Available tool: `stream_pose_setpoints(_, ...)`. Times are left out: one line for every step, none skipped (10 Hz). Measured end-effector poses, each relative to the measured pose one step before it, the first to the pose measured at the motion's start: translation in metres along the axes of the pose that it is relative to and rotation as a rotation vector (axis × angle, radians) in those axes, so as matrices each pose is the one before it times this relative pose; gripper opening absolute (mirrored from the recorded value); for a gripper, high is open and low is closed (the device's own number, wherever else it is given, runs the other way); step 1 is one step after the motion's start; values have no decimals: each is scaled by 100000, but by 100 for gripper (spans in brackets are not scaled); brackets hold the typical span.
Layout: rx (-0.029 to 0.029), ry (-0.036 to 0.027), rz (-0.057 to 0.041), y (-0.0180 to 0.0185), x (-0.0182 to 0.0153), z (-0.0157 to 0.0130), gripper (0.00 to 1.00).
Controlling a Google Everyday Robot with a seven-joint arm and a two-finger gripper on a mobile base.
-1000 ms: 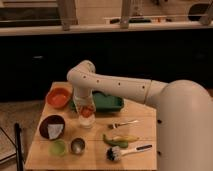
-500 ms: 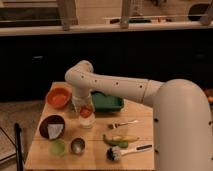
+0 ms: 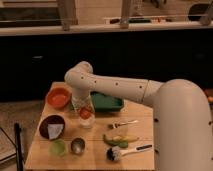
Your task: Place apple in paper cup
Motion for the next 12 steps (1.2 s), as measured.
stream_pose_setpoints(176,-231,-559,-139,-46,52,51)
stream_pose_setpoints(127,-150,-425,-88,-9,40,60)
stream_pose_setpoints(144,-95,-420,-86,0,25,69)
stream_pose_setpoints(108,-99,-350,-91,-3,10,78)
stream_pose_setpoints(137,-94,-157,-52,-32,2,80)
stream_pose_setpoints(33,-135,-78,17,-41,30,80)
stream_pose_setpoints(6,-179,-5,23,-78,46,80)
stream_pose_setpoints(-24,-63,94,51,-41,16,80)
stream_pose_setpoints(28,-18,66,19,-35,-21,80)
stream_pose_setpoints(-13,-35,60,56,-40,-17,80)
stream_pose_setpoints(-7,-82,-75,90,-61,-13,80)
stream_pose_setpoints(-65,-78,-167,51,-39,-6,80)
